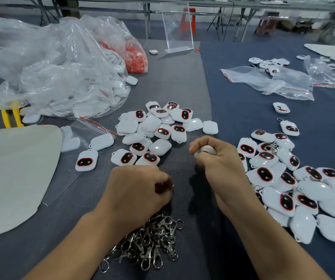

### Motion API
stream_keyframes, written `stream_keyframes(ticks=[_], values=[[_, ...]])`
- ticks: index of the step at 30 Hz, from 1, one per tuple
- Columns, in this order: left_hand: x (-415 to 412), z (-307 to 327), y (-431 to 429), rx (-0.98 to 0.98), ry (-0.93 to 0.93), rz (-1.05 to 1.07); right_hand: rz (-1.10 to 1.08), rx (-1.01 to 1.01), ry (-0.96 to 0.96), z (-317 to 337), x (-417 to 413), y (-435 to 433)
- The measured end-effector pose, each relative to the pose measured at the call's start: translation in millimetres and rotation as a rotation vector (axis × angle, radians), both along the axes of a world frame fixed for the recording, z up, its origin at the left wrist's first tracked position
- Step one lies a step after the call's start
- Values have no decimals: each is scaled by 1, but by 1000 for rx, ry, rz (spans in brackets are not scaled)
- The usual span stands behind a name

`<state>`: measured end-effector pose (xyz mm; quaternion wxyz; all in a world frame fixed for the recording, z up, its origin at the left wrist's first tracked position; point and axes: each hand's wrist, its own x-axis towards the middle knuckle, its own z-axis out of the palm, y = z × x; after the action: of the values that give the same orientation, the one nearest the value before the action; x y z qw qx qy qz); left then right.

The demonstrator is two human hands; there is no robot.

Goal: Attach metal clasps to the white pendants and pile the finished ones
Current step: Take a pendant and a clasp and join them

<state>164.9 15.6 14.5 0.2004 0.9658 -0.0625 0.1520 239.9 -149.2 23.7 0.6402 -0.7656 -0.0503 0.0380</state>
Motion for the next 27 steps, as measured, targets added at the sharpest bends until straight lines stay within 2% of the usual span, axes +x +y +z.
stream_keyframes(ticks=[2,5,10,15,22,27], values=[[5,0,1,-55,79,7,15,-70,-87,0,-1,-1],[6,-1,4,-171,105,16,90,-102,-142,1,0,0],[6,-4,7,-135,20,161,127,-163,-102,-6,-2,0],[8,-3,10,-165,103,92,112,-363,-133,-14,-3,3],[10,-2,12,-189,115,40,220,-197,-10,-12,-2,6],[10,0,12,-206,142,0,235,-361,-122,-10,-4,6]])
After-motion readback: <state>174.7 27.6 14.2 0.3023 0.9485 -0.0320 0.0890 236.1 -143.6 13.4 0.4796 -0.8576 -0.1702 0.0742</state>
